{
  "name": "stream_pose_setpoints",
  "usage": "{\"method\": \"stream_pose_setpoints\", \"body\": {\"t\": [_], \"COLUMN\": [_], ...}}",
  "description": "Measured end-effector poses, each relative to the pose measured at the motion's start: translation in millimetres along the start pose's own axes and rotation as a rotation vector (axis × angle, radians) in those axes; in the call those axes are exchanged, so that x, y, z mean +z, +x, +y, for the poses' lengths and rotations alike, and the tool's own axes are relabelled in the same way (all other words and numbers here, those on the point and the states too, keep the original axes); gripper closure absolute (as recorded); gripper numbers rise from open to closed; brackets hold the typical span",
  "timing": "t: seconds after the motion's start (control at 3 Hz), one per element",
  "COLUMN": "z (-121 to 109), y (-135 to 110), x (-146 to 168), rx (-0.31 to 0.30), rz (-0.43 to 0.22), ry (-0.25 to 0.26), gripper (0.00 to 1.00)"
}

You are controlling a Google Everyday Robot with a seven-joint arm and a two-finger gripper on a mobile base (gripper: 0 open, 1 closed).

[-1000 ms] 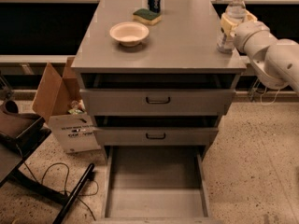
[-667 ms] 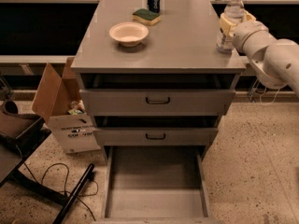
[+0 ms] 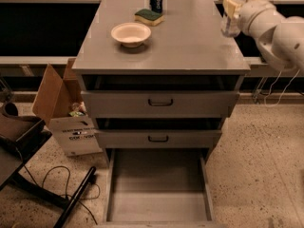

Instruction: Place blue plastic bottle into bottom drawer

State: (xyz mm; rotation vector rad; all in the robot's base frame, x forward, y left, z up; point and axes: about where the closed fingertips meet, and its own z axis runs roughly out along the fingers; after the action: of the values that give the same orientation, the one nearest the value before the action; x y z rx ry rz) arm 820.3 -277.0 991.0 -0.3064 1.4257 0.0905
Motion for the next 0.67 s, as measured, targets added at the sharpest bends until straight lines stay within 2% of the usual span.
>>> {"method": "stream_pose_setpoints", "body": {"t": [0.33, 0.67], "z": [-49.5, -80.8], "y": [-29.1, -35.9], "x": [-4.8, -27.2], "rx": [-0.091, -0.160], "rz": [0.000, 0.021], "ry": [0.049, 0.064], "gripper": [1.00, 1.00]}}
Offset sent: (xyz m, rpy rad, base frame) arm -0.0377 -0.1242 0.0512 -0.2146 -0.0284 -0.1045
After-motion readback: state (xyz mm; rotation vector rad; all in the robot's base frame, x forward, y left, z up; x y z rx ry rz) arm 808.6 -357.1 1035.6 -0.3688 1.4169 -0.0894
